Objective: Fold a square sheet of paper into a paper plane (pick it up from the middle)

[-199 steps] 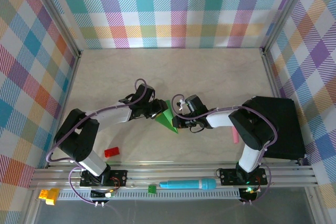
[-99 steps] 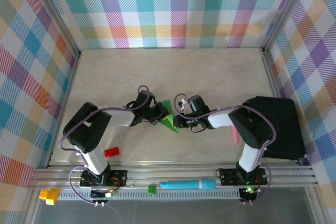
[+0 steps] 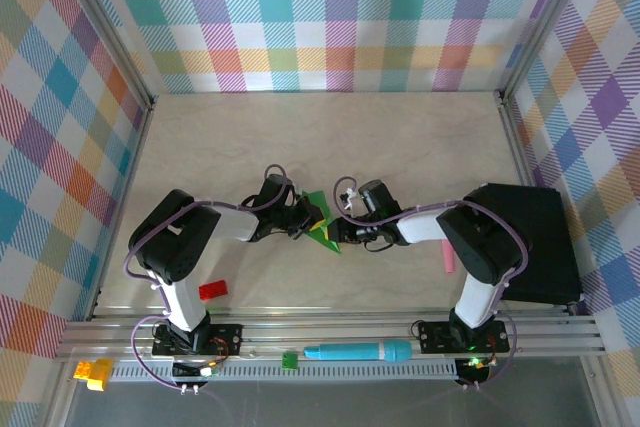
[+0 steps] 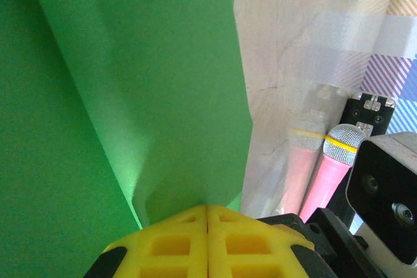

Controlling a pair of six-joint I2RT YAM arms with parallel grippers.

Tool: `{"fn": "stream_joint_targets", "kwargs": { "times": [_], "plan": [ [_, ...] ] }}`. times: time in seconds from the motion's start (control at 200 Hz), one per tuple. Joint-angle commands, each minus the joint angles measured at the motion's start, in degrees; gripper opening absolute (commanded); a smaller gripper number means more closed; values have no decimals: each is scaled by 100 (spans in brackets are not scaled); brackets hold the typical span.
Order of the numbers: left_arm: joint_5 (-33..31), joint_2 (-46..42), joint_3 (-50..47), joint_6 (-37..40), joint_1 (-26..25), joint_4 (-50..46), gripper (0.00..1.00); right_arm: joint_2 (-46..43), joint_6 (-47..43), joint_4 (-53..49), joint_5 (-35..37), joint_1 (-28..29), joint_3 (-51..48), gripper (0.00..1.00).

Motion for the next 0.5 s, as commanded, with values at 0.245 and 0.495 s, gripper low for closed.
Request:
{"fn": "stream_joint_targets", "kwargs": {
  "times": [0.245, 0.495],
  "plan": [
    [111, 70, 28, 25, 70, 77, 7, -460, -96, -1095, -156, -45, -112, 24],
    [91, 67, 43, 44, 70, 7, 6, -264, -78, -1232, -40, -45, -138, 17]
  ]
}}
